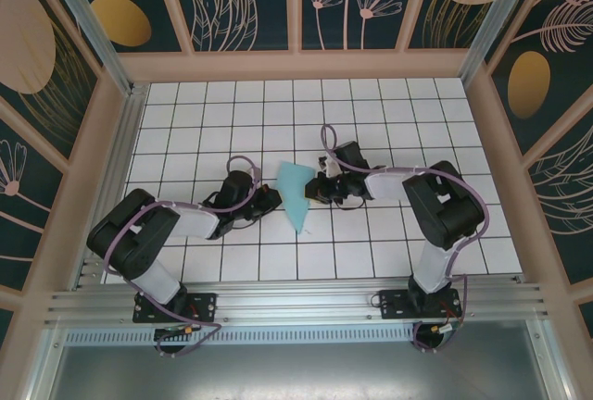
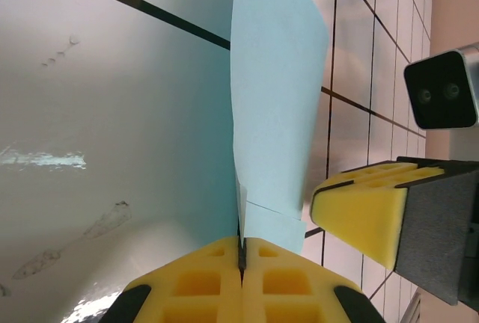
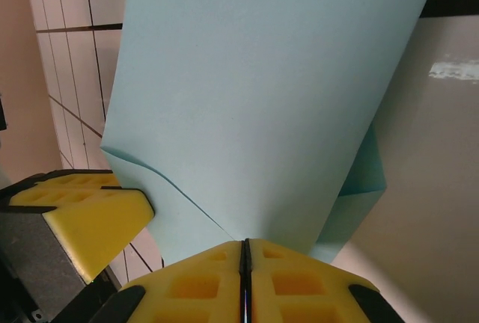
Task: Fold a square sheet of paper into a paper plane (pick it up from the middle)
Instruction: Fold the wing for the fifth time at the center of the table.
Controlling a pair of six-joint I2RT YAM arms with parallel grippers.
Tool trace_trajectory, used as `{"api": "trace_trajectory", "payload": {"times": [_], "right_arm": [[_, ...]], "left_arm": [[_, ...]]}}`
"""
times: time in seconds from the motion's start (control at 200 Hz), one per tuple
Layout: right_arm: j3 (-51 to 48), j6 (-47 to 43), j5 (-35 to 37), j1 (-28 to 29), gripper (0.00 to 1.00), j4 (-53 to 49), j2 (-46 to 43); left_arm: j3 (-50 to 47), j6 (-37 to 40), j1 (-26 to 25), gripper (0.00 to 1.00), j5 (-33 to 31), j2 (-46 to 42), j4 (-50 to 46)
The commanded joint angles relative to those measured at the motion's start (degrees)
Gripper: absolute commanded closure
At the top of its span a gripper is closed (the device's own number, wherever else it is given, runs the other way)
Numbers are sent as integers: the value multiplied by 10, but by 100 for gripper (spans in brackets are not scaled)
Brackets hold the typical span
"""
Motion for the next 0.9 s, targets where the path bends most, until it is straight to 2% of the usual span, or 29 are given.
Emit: {"api": "trace_trajectory", "payload": {"times": [0.0, 0.796, 0.896], "right_arm": [[8, -10, -21, 3, 88, -9, 6], [-13, -36, 23, -9, 90, -64, 31], [-11, -38, 35, -8, 90, -74, 35]], "left_arm": [[18, 19, -6, 100, -4, 8, -19], [63, 35, -32, 100, -32, 18, -68], [66, 36, -33, 95, -34, 18, -73]]}}
